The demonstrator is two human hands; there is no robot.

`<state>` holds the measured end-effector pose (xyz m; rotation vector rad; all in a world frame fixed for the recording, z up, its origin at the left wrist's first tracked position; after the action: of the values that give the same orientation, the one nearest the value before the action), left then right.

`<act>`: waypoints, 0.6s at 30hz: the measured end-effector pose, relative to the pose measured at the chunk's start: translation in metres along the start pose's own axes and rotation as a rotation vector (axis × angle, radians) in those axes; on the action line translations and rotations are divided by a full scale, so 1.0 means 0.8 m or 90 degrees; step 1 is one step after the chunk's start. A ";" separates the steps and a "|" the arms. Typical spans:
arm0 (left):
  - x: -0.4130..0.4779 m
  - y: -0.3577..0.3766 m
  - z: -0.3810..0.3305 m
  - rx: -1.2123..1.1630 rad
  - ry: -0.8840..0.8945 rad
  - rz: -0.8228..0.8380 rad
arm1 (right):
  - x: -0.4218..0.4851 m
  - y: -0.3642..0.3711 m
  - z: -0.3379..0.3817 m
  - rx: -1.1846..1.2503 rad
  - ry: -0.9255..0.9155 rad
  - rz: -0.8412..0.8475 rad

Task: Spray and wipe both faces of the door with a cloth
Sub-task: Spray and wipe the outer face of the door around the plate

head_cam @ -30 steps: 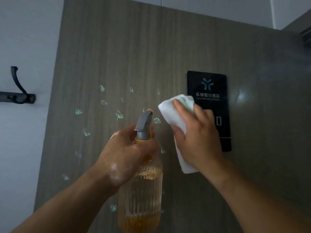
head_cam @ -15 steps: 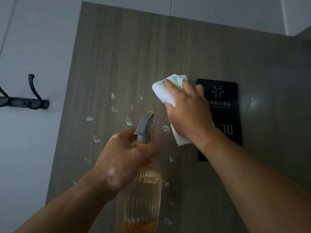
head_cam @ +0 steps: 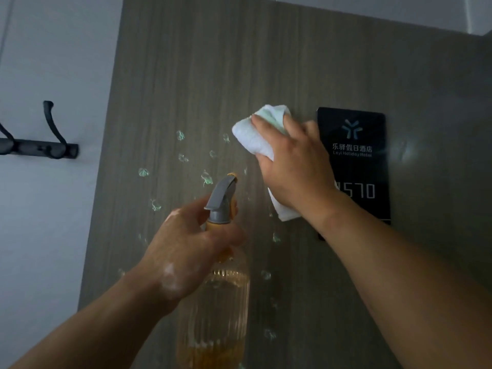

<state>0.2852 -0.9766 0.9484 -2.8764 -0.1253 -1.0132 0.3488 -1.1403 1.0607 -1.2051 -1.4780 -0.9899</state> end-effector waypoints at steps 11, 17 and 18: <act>-0.019 -0.001 0.010 0.014 -0.020 -0.001 | -0.171 -0.012 0.005 0.020 -0.084 0.009; -0.019 -0.001 0.018 0.014 -0.026 -0.002 | -0.060 -0.003 -0.014 -0.017 0.046 -0.012; -0.020 -0.002 0.019 0.015 -0.027 0.000 | -0.068 -0.003 -0.012 -0.017 0.049 -0.019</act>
<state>0.2820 -0.9744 0.9266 -2.8771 -0.1386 -0.9451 0.3510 -1.1612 1.0093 -1.1538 -1.4297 -1.0677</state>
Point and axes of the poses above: each hand's wrist, its own x-axis towards the middle knuckle, its own y-axis out of the palm, z = x × y, the point moved 4 cm from there along x, towards the middle knuckle, and after that the axes turned 11 degrees about -x, right-handed, at the moved point
